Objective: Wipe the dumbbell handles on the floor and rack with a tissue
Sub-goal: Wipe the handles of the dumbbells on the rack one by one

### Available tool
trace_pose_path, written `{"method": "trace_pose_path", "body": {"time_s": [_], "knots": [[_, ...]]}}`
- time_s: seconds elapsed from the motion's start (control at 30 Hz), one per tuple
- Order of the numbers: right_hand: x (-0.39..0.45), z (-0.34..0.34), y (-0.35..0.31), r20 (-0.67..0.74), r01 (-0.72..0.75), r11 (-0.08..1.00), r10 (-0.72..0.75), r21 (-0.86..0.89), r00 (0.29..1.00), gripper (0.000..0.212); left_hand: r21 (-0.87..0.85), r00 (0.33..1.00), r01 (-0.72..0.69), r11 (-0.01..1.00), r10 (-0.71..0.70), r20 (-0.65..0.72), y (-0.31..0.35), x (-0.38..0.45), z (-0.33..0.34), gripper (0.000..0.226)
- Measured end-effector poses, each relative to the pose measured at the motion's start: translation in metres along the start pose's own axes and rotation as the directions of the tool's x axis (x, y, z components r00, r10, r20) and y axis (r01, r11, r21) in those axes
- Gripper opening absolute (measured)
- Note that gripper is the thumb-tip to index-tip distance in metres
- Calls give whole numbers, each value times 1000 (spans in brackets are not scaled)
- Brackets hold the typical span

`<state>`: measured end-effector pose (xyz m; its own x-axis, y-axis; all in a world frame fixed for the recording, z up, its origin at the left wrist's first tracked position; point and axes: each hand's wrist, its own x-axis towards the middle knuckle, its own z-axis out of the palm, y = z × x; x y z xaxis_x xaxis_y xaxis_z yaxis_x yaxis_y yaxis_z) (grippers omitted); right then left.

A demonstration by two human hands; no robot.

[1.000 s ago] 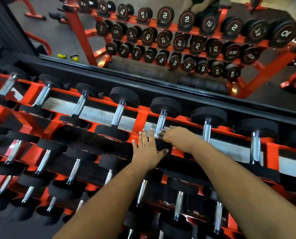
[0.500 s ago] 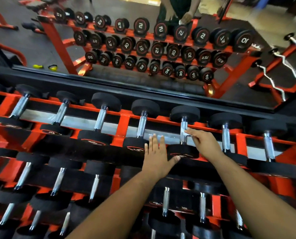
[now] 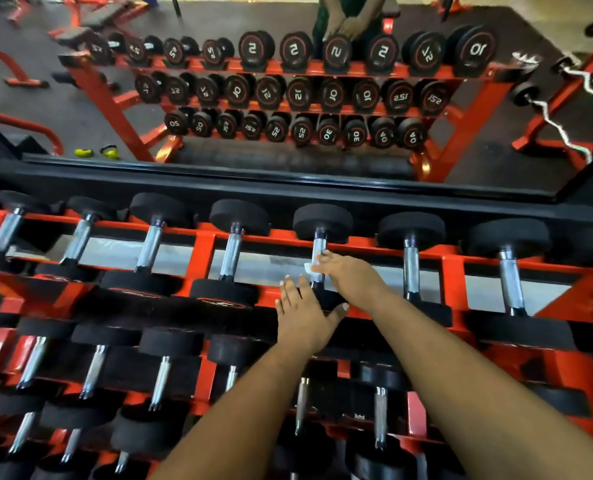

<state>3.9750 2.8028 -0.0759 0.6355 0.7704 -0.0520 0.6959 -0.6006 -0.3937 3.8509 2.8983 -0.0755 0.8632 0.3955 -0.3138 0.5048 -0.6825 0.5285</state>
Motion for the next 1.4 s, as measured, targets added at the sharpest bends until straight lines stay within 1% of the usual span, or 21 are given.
{"method": "trace_pose_path", "body": {"time_s": [0.1,0.2,0.27,0.33,0.43,0.53,0.6,0.73,0.8,0.83,0.9,0.93,0.97,1.0,1.03,1.1,1.17,1.2,1.3,1.33,1.4], "knots": [[3,2,14,162,157,980,-136,-125,977,43,46,1000,17,999,-16,-13,0,4,3,106],[2,3,23,200,276,933,-232,-230,952,49,60,1000,13,998,-13,-3,-2,7,4,105],[1,0,22,255,329,894,-257,-303,932,50,48,1000,9,999,-10,9,-3,7,4,104],[0,-3,22,284,294,892,-200,-343,938,54,29,1000,-5,1000,5,6,-2,6,3,100],[0,-5,16,269,172,917,-74,-359,960,66,-6,1000,-27,1000,27,-4,-6,5,1,93],[-1,-6,10,273,140,919,-37,-369,961,72,-25,999,-43,999,43,-4,-8,6,-1,96],[-1,-8,11,317,197,908,-76,-371,946,65,-13,999,-33,999,33,24,-7,7,-1,97],[1,-18,29,414,408,842,-251,-352,875,59,119,998,-2,993,-6,65,0,10,-3,98],[7,-21,37,395,438,798,-276,-414,876,65,190,995,17,982,-36,94,4,12,-5,98],[12,-20,40,352,406,789,-257,-460,900,71,214,993,28,976,-51,104,7,12,-5,98],[20,-15,44,231,271,826,-175,-495,957,87,232,991,54,971,-81,109,10,13,-4,99],[21,-12,42,185,216,852,-143,-477,972,89,233,989,66,970,-94,110,11,13,-4,100],[20,-10,39,177,199,872,-132,-448,975,87,234,988,73,969,-103,118,10,14,-5,100],[16,-8,35,215,225,879,-144,-420,966,82,237,985,75,969,-108,132,8,16,-6,101],[12,-8,32,275,288,873,-187,-394,943,76,241,983,76,968,-113,143,8,17,-6,101],[2,-10,33,366,431,837,-306,-338,879,65,248,983,75,966,-113,142,8,18,-8,102],[4,-13,41,358,492,808,-376,-325,854,65,251,983,74,965,-113,143,8,17,-7,102],[8,-14,45,329,472,810,-367,-347,870,69,256,983,77,964,-117,144,8,16,-7,102],[22,-12,39,206,255,887,-187,-384,960,86,265,978,84,961,-130,164,9,16,-9,101],[23,-10,32,185,213,903,-153,-374,971,86,266,976,84,960,-133,170,9,17,-10,100],[20,-5,22,199,213,913,-150,-348,969,80,270,974,80,959,-133,181,8,18,-10,100]]}}
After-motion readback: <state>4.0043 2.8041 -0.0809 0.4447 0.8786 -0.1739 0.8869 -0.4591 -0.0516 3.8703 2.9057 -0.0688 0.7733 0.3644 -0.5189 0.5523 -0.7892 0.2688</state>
